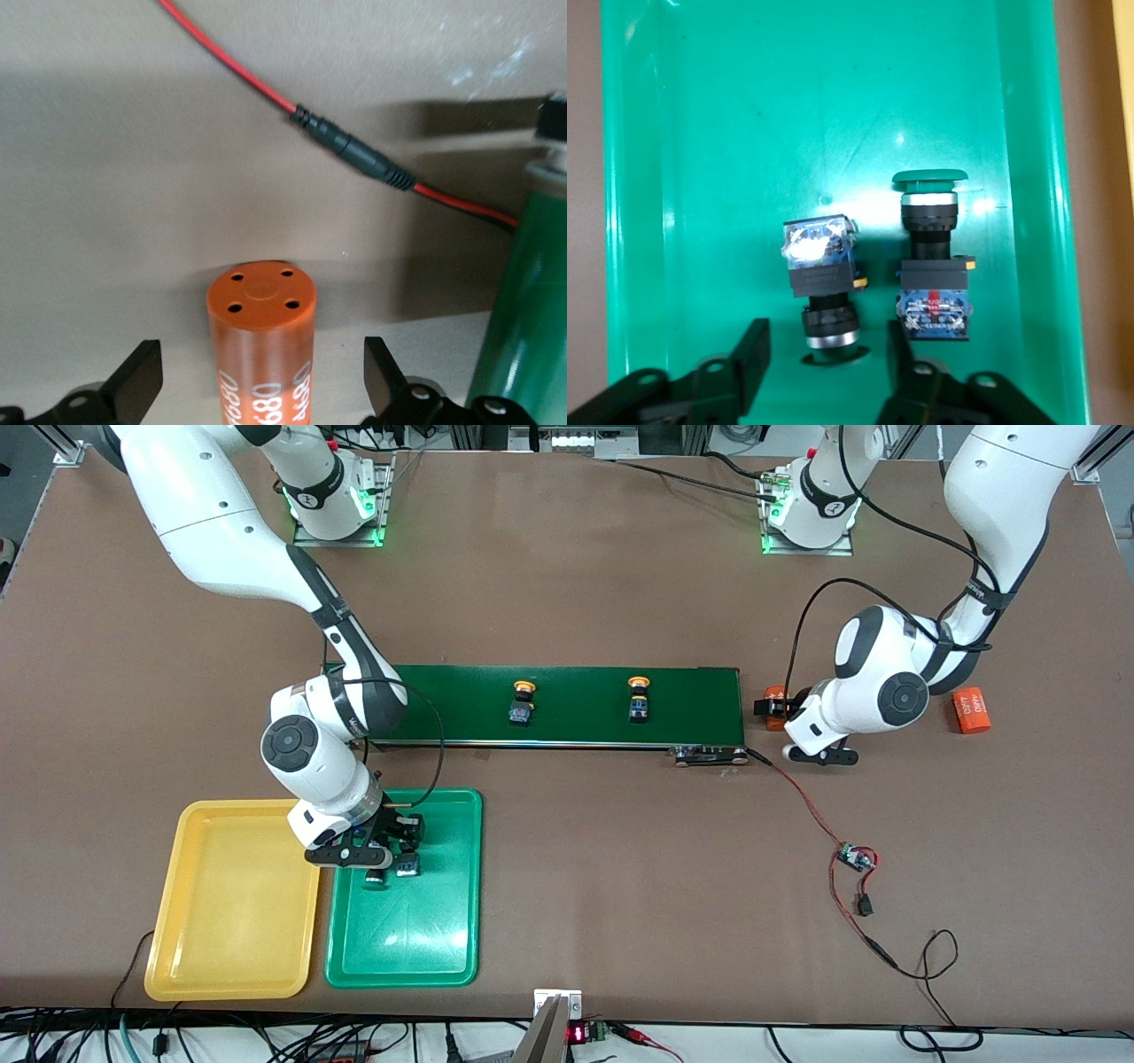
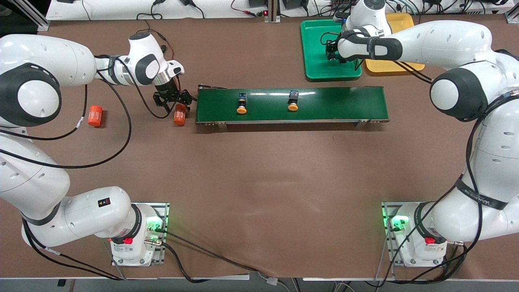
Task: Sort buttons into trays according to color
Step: 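Grasp the orange cylinder with the left gripper while the right gripper returns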
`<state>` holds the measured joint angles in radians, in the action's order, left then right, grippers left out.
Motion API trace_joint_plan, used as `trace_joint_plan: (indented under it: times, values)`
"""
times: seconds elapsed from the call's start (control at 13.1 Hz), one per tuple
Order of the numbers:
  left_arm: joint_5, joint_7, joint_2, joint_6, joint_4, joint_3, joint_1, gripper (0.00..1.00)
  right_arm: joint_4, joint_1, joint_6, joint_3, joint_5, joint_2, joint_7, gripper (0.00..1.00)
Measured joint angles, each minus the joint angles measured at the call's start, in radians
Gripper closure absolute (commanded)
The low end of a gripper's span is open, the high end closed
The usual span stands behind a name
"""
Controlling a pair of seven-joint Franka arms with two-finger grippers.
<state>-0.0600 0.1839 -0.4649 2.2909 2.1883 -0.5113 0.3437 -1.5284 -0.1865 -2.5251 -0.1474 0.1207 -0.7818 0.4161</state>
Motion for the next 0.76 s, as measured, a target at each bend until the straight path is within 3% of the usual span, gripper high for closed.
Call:
trace_joint_plan:
  times: [0.31, 0.61, 0.76]
  values:
    - [0.000, 0.000, -0.004, 0.016, 0.020, 0.000, 0.000, 0.42, -0.006, -0.009, 0.010, 0.000, 0.000, 0.010, -0.002, 0.15]
    - [0.000, -0.001, -0.014, 0.016, 0.024, 0.000, 0.000, 0.91, -0.100, -0.028, 0.145, -0.003, 0.000, 0.128, 0.023, 0.15]
    - [-0.001, -0.002, -0.011, 0.017, 0.020, 0.000, 0.001, 0.99, -0.159, -0.030, 0.223, -0.015, 0.000, 0.216, 0.034, 0.15]
